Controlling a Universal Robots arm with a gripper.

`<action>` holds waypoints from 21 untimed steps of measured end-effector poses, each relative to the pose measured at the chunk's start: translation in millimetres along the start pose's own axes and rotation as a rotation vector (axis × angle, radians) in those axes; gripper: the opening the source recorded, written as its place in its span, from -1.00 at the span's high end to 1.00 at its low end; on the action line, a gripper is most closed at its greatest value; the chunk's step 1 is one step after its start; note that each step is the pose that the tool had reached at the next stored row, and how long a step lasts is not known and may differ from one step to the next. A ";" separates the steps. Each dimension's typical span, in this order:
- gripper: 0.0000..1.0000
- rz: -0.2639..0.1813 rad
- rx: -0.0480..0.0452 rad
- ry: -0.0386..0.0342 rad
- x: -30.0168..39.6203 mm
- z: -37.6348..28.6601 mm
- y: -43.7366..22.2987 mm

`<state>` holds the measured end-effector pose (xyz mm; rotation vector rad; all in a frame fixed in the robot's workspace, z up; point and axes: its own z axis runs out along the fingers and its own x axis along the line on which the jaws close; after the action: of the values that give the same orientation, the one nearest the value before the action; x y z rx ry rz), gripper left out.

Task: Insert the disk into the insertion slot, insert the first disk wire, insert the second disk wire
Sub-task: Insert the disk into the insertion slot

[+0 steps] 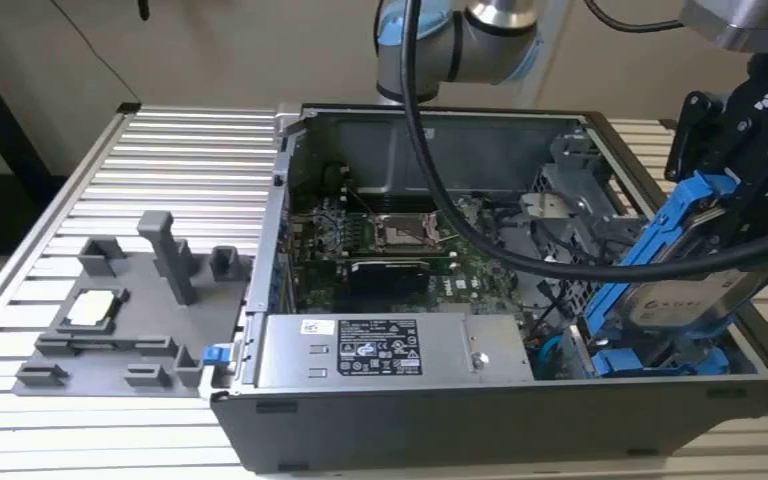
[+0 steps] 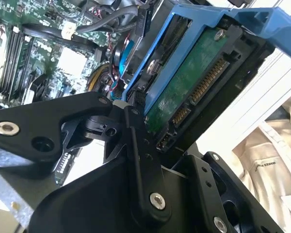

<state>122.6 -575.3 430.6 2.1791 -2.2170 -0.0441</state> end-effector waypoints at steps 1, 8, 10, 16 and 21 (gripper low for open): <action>0.35 0.000 0.0000 0.0001 0.0 1.3 0.0; 0.35 -0.003 0.0000 -0.0015 -0.1 8.3 -0.5; 0.35 -0.003 0.0000 -0.0021 -0.2 10.0 -0.9; 0.35 -0.007 0.0000 -0.0042 -1.3 13.8 -2.3; 0.35 -0.011 -0.0001 -0.0059 -2.5 16.7 -3.4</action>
<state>125.4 -572.8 413.8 2.1936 -2.2087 -0.0510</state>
